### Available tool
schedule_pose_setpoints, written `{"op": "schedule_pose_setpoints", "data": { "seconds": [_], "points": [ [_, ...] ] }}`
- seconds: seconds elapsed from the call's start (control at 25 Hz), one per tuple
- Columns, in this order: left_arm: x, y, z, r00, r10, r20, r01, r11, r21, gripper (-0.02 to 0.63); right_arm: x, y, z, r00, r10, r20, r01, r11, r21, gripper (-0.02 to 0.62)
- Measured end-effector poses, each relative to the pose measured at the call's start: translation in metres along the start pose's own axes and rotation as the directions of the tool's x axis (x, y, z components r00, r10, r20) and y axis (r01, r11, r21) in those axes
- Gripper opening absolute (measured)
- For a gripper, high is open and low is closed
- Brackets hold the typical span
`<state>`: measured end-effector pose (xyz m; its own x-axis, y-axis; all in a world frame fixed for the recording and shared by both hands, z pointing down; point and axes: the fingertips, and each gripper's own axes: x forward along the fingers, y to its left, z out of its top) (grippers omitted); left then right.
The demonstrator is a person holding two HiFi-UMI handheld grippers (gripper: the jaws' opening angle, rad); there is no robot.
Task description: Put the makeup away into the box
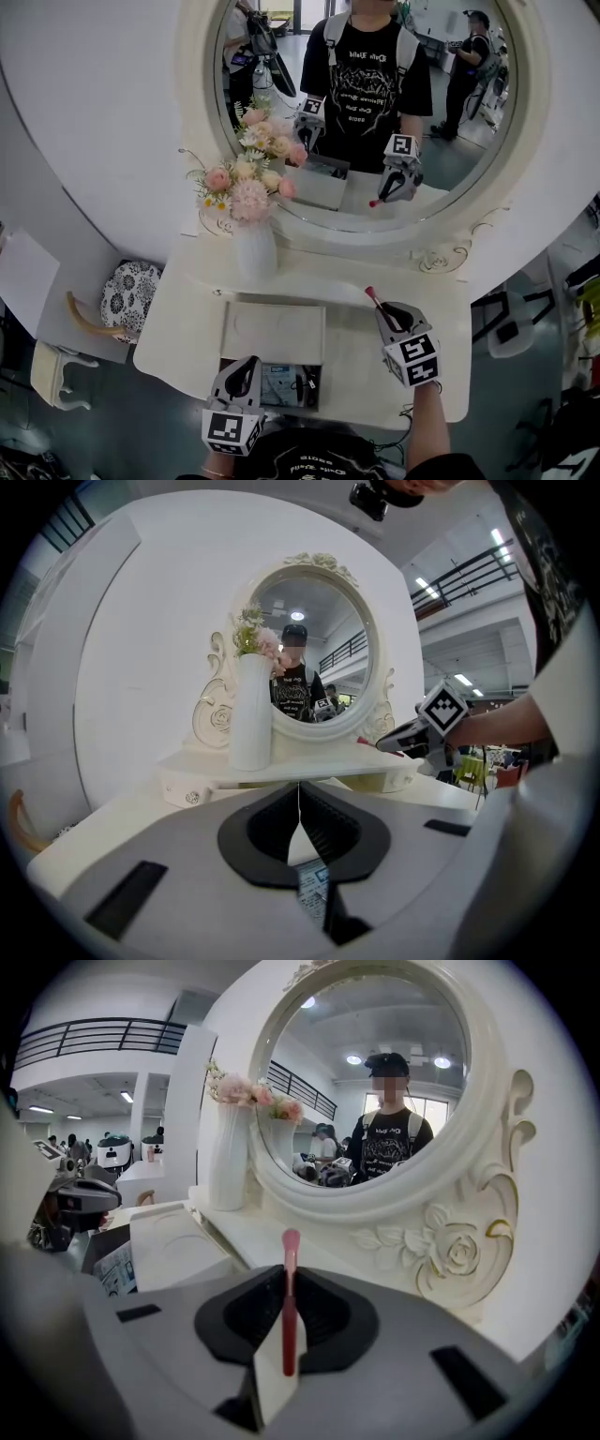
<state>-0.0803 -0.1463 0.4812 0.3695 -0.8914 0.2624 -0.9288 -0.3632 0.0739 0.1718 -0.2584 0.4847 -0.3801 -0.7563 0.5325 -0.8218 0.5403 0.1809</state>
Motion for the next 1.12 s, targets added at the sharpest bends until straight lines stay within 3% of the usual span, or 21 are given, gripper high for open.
{"op": "schedule_pose_setpoints", "data": {
  "seconds": [1.12],
  "points": [
    [-0.034,0.009,-0.012,0.997,-0.076,0.014,0.075,0.997,0.031,0.017,-0.039,0.089,-0.005,0.999,0.017,0.035,-0.018,1.000,0.025,0.049]
  ]
}}
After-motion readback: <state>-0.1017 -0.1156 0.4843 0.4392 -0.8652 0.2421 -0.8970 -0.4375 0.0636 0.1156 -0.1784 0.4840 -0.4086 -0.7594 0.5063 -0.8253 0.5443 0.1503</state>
